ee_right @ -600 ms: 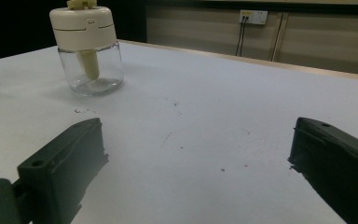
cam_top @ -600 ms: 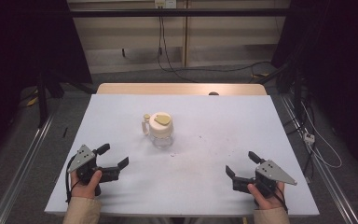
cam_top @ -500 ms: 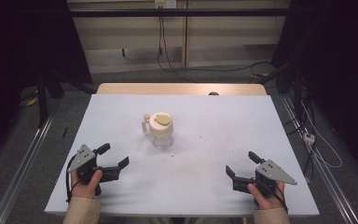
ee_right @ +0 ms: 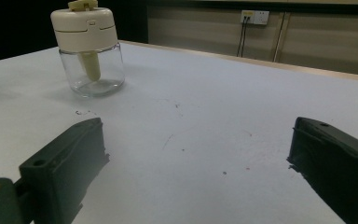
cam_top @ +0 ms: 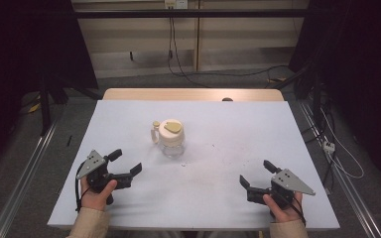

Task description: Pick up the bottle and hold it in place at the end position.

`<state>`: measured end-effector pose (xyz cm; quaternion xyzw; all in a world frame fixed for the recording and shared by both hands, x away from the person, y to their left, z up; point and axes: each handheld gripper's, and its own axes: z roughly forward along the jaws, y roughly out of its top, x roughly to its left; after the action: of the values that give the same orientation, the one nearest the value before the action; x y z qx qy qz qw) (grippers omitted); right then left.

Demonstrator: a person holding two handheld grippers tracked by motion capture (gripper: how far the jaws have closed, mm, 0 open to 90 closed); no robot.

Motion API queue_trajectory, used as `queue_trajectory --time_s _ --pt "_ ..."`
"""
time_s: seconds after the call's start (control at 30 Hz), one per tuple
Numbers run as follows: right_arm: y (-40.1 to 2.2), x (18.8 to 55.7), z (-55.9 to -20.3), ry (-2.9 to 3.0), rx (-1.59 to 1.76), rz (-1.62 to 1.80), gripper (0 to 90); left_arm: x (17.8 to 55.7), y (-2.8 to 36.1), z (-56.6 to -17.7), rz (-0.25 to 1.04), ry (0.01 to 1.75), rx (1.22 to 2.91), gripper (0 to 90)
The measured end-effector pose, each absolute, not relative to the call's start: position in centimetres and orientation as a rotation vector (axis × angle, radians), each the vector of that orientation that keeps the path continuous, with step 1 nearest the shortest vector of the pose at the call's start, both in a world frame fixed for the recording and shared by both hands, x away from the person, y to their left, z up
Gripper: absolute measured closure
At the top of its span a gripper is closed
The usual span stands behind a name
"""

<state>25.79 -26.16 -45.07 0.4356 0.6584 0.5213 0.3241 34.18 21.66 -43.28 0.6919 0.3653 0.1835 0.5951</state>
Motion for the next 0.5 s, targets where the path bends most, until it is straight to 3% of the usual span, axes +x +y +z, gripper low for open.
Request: queue_trajectory --time_s 0.5 --pt "-26.1 25.7 -45.1 1.73 1.134 1.365 3.4 35.3 18.8 -43.1 0.432 0.848 1.633 3.4"
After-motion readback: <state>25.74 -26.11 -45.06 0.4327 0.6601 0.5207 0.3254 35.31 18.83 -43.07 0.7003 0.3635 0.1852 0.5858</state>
